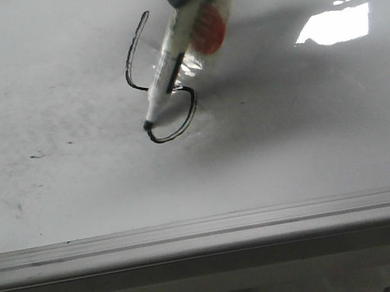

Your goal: Write number 8 on whiteboard

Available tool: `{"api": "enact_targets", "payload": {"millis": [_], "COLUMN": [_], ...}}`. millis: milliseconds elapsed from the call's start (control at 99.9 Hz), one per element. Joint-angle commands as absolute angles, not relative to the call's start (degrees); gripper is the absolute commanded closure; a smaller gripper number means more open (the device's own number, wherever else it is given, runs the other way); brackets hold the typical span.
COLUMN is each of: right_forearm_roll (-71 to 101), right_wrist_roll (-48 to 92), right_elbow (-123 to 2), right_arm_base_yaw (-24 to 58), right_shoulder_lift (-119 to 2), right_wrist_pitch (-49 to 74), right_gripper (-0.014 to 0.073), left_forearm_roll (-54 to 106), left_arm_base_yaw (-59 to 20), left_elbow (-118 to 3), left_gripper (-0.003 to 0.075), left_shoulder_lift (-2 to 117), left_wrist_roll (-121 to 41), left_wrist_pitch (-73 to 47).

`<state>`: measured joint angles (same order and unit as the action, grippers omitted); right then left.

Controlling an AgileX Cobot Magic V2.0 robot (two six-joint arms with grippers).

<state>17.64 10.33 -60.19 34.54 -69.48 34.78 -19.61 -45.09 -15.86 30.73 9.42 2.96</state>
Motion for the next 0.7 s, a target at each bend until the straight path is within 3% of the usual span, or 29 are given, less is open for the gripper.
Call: {"api": "enact_targets", "payload": {"millis": [0, 210, 690], "right_forearm_roll": [11.48, 11.64, 11.64], "right_wrist_roll": [9.83, 9.83, 9.93], "right_elbow": [-63.5, -65.2, -65.36], "right_arm_base_yaw": [30.96, 29.06, 43.07], "right_shoulder_lift": [-67.89, -67.2, -63.77], "right_wrist_pitch": [29.65, 25.55, 29.19], "right_gripper": [0.0637, 0.0637, 0.0637], "left_forearm_roll": [-18.88, -18.88, -19.5], "left_arm_base_yaw": [-44.99, -44.99, -44.99], "left_elbow": [-17.63, -17.63, -17.63], "left_gripper": [0.0437, 0.0437, 0.0437], "left_shoulder_lift": [30.83, 30.83, 31.85], "left_wrist_roll": [10.08, 10.08, 10.08], "left_wrist_pitch": [6.85, 6.85, 9.33]}}
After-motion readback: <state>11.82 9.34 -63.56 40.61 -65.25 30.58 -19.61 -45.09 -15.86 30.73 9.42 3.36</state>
